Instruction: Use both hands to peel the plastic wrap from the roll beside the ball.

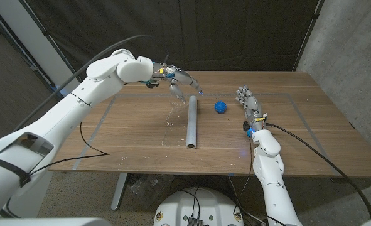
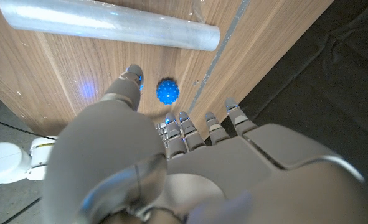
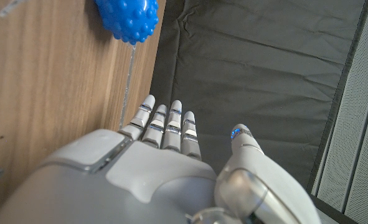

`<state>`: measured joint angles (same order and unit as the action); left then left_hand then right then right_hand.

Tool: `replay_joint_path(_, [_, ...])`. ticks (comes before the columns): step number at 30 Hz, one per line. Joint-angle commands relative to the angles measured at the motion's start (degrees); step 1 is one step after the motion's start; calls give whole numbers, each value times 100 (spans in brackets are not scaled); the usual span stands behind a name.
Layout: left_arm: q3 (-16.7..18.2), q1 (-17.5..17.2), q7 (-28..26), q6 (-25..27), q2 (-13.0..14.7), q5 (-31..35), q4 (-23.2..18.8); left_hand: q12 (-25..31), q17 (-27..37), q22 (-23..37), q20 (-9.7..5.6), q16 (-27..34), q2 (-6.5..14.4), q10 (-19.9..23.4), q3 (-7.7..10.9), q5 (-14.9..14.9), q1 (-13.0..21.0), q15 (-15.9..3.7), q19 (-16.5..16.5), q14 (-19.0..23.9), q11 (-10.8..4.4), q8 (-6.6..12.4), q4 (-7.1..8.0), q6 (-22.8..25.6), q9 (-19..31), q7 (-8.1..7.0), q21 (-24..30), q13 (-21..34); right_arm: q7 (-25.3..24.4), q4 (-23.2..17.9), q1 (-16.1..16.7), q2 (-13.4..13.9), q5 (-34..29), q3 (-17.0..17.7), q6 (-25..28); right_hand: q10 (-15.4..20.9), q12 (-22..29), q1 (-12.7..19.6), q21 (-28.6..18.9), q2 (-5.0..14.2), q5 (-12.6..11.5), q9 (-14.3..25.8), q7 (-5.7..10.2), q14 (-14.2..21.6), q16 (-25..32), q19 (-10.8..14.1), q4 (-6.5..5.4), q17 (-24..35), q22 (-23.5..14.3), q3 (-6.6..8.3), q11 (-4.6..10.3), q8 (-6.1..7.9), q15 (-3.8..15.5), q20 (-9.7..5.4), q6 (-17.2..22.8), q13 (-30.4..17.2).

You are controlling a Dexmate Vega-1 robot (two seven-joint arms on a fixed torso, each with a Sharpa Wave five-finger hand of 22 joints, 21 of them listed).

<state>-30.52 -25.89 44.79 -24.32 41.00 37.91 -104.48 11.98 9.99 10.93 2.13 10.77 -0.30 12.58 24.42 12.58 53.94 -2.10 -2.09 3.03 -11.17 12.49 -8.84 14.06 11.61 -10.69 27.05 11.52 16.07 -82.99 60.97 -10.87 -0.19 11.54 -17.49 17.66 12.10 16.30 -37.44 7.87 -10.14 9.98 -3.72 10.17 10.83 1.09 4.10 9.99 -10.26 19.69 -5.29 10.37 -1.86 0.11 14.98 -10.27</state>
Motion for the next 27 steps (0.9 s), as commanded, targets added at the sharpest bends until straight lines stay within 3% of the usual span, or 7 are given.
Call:
replay_joint_path(1, [-232, 89, 273, -342, -159, 149, 211, 48, 14, 13, -308, 35, 8, 9, -28, -16, 91, -518, 1, 115, 45, -4, 15, -1, 29, 88, -28, 30, 3, 47, -14, -6, 15, 1, -31, 53, 29, -37, 24, -7, -25, 31, 3, 43, -2, 46, 13, 10, -29, 36, 6, 40, -14, 20, 51, -33])
replay_joint_path(4, [-301, 78, 245, -411, -183, 302, 232, 58, 16, 13, -413, 25, 18, 24, -38, -20, 110, -529, -30, 102, 54, -6, 24, -10, 34, 100, -47, 37, 4, 37, -3, -8, 17, 0, -37, 61, 32, -40, 25, -8, -25, 31, 3, 47, -1, 49, 12, 10, -29, 37, 19, 40, -14, 20, 54, -33])
replay_joint_path(11, [-426, 61, 145, -561, -212, 597, 294, 61, 14, 13, -207, -10, 35, 19, -67, -30, 138, -492, -11, 15, 67, -9, 41, -23, 44, 84, -48, 49, -14, -5, 33, -27, 5, -4, -30, 70, 33, -48, 32, -8, -24, 31, 4, 53, -1, 54, 8, 10, -30, 38, 18, 40, -18, 20, 57, -33])
replay_joint_path(27, [-647, -110, -267, -534, -200, 1415, 128, 24, 31, 14, -131, -27, 104, -116, -166, -68, 71, -448, -9, -126, 71, -52, 145, -161, 59, 164, -69, 71, -36, -79, 129, -76, -18, -15, -35, 73, 30, -67, 51, -12, -25, 31, 3, 69, -3, 66, 2, 9, -31, 44, 22, 35, -22, 14, 53, -33])
